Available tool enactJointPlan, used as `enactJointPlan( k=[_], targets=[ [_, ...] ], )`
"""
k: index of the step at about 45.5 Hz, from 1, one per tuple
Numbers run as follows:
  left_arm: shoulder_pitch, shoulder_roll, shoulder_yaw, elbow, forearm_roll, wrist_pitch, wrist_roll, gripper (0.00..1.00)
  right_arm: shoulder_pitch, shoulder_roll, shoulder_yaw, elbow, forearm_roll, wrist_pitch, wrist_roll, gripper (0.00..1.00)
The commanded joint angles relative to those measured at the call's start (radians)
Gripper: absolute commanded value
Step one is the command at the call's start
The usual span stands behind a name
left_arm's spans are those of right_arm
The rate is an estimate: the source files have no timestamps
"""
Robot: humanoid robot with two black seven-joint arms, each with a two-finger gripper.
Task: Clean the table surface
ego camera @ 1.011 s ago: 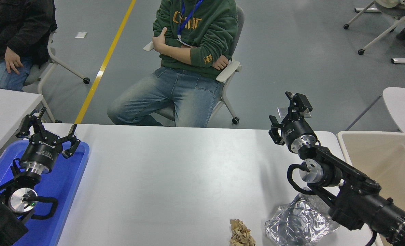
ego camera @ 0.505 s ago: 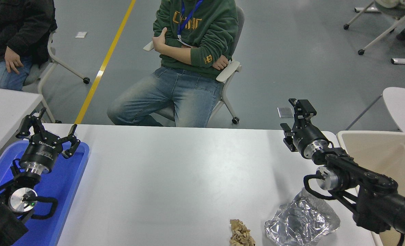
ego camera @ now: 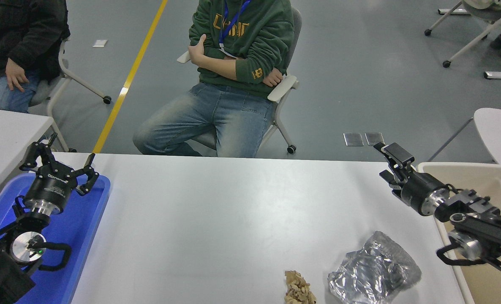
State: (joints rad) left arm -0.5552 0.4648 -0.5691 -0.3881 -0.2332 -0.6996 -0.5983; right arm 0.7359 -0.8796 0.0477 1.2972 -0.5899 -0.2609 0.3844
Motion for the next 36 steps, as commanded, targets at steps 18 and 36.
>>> enactJointPlan(
  k=[18,36],
  targets=[
    [0.000,0.000,0.000,0.000,0.000,0.000,0.000,1.00,0.002,-0.420,-0.247,0.297,-0.311,0.144,-0.010,0.98],
    [0.000,0.000,0.000,0.000,0.000,0.000,0.000,1.00,0.002,-0.458,-0.272,0.421,-0.312,0.199,-0.206,0.98]
  ],
)
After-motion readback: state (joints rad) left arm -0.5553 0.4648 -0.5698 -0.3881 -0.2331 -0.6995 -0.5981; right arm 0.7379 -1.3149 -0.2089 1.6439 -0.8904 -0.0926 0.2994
